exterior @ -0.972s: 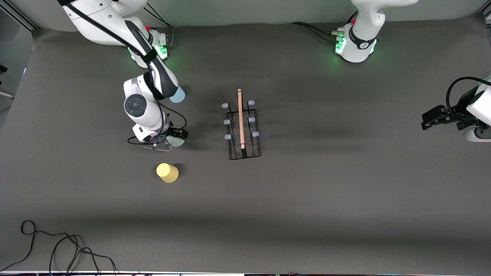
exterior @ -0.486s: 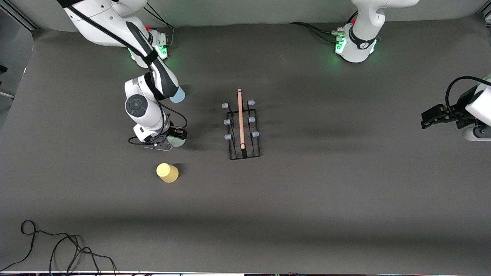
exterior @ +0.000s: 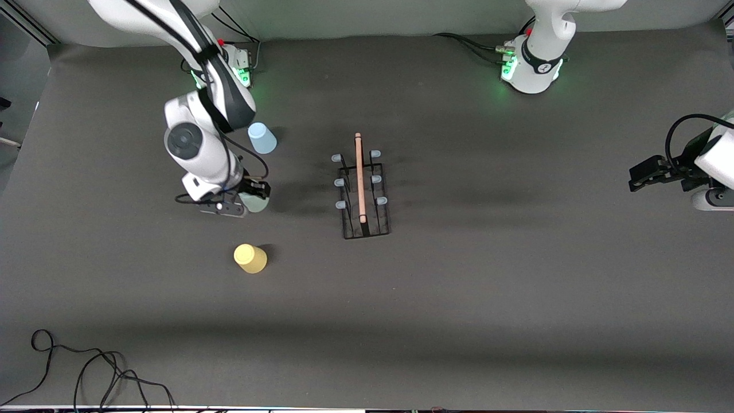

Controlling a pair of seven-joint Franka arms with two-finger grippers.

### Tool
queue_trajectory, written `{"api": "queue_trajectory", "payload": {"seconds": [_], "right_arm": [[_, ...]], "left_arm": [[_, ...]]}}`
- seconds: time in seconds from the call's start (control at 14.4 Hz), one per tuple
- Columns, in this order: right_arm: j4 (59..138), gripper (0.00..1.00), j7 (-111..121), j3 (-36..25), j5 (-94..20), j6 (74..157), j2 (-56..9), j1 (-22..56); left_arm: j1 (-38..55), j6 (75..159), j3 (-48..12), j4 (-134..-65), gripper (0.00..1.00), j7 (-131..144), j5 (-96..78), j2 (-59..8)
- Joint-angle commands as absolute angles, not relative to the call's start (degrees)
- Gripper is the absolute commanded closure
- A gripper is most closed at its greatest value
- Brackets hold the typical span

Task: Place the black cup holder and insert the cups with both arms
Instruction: 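Carry the green cup with the right gripper onto a rack peg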

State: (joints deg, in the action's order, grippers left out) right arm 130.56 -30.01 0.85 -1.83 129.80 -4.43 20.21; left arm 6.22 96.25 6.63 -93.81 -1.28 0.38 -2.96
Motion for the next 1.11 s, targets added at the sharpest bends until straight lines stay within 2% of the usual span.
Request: {"api": "queue_trajectory", "payload": {"seconds": [0.0,0.14,0.42,0.83,1.04], "right_arm": [[127.55,1.0,-31.99,1.05,-2.71,121.23,0.87,20.83],[125.34,1.0,-35.14,1.14,-5.87,118.22,2.02,24.15],[123.14,1.0,-49.1,1.14,-6.15,119.18,0.97,32.76],[123.05,1.0,-63.0,1.14,-6.15,126.02,-1.84,41.65],[123.05,1.0,-65.73,1.23,-6.06,129.63,-4.47,43.32]], "left_arm": [[7.21,95.63,7.73,-93.52,0.0,-1.5,0.09,-2.64],[7.21,95.01,7.73,-93.52,0.0,-1.41,0.09,-2.37],[7.12,94.92,7.73,-93.43,0.0,-1.76,0.09,-2.29],[7.12,94.83,7.73,-93.34,0.0,-2.02,0.09,-2.11],[7.21,94.13,7.73,-93.34,0.0,-2.02,0.09,-2.02]]}}
